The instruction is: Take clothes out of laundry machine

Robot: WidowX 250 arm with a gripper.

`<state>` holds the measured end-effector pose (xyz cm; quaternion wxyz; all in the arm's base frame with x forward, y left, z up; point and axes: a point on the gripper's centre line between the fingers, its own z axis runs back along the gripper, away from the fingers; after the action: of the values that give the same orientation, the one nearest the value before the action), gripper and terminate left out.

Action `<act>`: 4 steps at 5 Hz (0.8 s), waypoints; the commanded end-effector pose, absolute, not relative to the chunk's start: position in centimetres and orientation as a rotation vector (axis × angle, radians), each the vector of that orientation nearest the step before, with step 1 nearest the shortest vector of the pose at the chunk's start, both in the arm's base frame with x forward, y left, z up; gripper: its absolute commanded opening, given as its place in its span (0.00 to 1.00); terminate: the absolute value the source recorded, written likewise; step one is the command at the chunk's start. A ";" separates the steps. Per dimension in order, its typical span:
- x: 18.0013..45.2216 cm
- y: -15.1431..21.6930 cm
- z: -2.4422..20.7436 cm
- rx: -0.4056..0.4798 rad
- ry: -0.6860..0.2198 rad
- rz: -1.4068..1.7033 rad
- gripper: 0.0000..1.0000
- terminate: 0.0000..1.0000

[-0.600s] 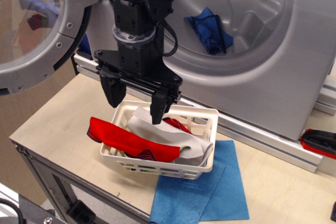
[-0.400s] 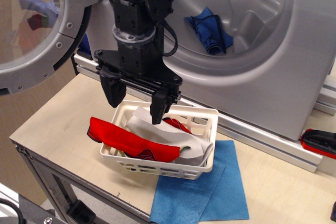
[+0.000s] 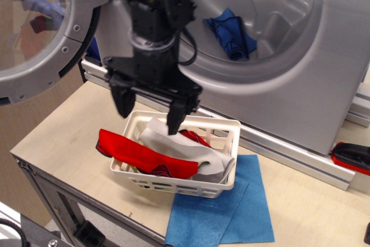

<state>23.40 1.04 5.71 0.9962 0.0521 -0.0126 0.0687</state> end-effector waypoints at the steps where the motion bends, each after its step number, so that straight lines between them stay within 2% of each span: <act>1: 28.5 1.6 7.9 0.083 -0.175 0.199 1.00 0.00; 2: 31.3 2.0 8.0 0.077 -0.324 0.152 1.00 0.00; 4: 35.8 2.6 7.6 0.040 -0.458 0.173 1.00 0.00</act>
<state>35.11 2.55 5.59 0.9764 0.0195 -0.1983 0.0836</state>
